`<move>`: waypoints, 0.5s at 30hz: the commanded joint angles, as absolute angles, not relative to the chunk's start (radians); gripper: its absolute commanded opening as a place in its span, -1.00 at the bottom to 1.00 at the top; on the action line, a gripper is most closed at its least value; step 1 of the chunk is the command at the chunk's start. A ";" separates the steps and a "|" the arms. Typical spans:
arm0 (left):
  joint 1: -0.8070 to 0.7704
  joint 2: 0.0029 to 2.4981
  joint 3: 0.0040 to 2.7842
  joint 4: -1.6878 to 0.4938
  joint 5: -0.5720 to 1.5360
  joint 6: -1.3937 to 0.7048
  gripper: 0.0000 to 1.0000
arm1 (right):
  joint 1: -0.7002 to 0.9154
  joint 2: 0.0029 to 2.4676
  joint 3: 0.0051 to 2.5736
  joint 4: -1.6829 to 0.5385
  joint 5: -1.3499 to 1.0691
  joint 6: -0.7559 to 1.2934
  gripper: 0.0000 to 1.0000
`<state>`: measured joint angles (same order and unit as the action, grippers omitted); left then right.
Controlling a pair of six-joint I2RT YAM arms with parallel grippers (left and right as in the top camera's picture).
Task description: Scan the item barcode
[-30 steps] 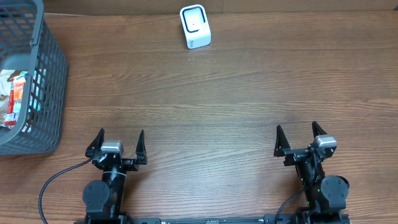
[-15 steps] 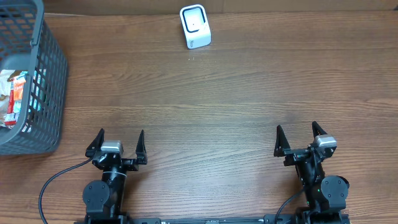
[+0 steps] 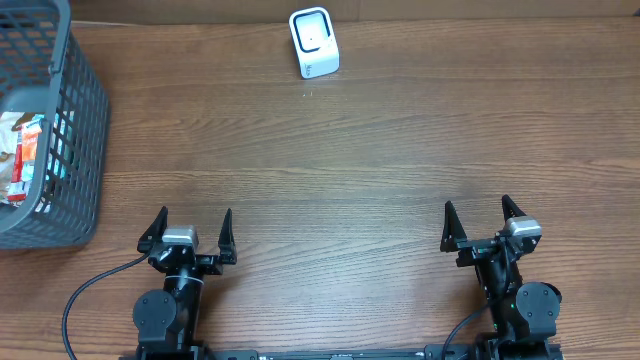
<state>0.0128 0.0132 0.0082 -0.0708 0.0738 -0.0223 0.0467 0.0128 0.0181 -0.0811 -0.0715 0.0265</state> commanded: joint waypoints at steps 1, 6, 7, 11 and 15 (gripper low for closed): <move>0.006 0.008 0.005 -0.074 0.068 -0.007 0.99 | 0.052 0.003 0.008 -0.078 -0.069 0.034 1.00; 0.006 0.008 0.005 -0.073 0.068 -0.006 1.00 | 0.052 0.003 0.008 -0.078 -0.069 0.034 1.00; 0.006 0.008 0.005 -0.074 0.068 -0.007 0.99 | 0.052 0.003 0.008 -0.078 -0.069 0.034 1.00; 0.006 0.008 0.005 -0.074 0.068 -0.007 1.00 | 0.052 0.003 0.008 -0.078 -0.069 0.034 1.00; 0.006 0.008 0.005 -0.073 0.069 -0.007 1.00 | 0.052 0.003 0.008 -0.078 -0.069 0.034 1.00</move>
<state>0.0128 0.0132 0.0082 -0.0711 0.0738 -0.0223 0.0467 0.0128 0.0181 -0.0807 -0.0715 0.0273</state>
